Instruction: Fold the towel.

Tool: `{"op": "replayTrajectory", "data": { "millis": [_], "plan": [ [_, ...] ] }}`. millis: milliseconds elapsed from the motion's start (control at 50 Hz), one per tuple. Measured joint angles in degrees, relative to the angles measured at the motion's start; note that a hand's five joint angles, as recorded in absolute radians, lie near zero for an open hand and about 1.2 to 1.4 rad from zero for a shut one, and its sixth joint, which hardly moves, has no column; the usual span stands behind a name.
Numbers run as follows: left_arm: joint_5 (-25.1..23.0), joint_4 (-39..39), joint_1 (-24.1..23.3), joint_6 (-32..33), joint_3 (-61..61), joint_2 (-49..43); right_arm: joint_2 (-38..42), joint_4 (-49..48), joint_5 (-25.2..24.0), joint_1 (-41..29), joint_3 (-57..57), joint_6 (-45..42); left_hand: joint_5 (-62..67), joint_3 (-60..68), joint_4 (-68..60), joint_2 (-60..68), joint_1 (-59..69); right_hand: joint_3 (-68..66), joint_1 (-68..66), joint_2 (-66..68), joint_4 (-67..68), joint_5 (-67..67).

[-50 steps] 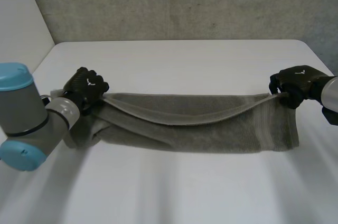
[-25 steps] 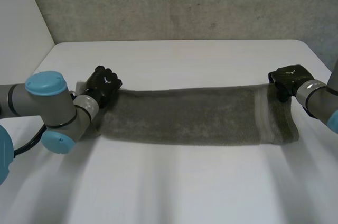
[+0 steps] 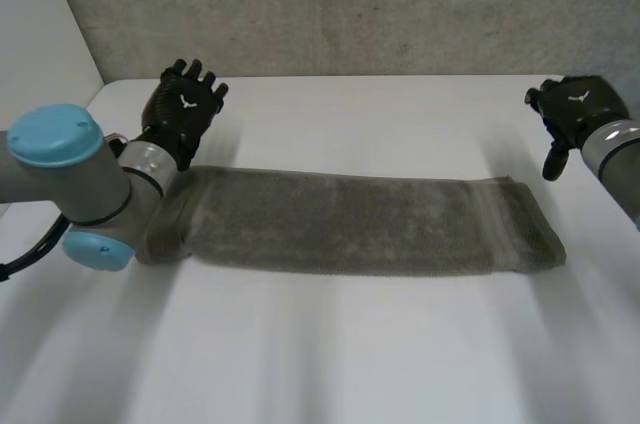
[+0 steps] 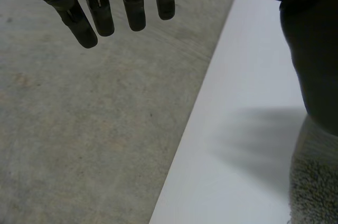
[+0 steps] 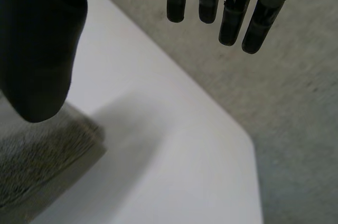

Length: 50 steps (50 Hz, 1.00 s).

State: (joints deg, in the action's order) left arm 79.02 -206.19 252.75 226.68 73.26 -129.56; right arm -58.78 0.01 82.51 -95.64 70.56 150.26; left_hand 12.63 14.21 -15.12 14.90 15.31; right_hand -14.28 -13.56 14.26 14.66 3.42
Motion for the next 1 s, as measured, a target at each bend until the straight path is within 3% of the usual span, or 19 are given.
{"op": "replayTrajectory", "data": {
  "millis": [180,320,500,760,900,1000],
  "plan": [
    [-0.4,4.9,2.0,-9.0,9.6,9.0,-12.2,2.9,-5.4,0.3,12.3,-0.2,0.0,0.0,0.0,0.0,0.0,0.0,0.2,0.0,0.0,0.0],
    [-0.6,11.3,3.5,-10.3,17.0,12.3,-16.6,5.2,-11.3,1.6,22.9,-0.6,0.1,0.0,0.0,0.0,0.0,-1.1,-2.0,1.0,0.8,2.1],
    [-0.6,13.0,5.3,-9.8,21.8,12.4,-15.8,2.0,-16.8,6.7,31.5,-1.2,0.4,0.0,0.0,0.0,0.0,-6.0,-7.5,5.1,6.2,8.7],
    [-0.5,12.5,5.9,-10.3,22.1,12.0,-7.8,-5.5,-17.5,9.0,31.5,-2.3,0.6,0.0,0.0,0.0,0.0,-17.3,-18.2,17.1,16.9,18.5],
    [-0.5,11.2,5.8,-10.7,22.7,13.0,-4.3,-6.7,-16.5,8.8,29.7,-3.4,0.6,0.0,0.0,0.0,0.0,-54.4,-55.9,55.9,54.8,56.2],
    [-0.5,9.3,5.7,-11.2,23.5,13.8,-3.3,-8.1,-13.7,8.9,28.6,-4.1,0.6,0.0,0.0,0.0,0.0,-61.9,-62.1,61.5,62.3,62.8]
  ]
}}
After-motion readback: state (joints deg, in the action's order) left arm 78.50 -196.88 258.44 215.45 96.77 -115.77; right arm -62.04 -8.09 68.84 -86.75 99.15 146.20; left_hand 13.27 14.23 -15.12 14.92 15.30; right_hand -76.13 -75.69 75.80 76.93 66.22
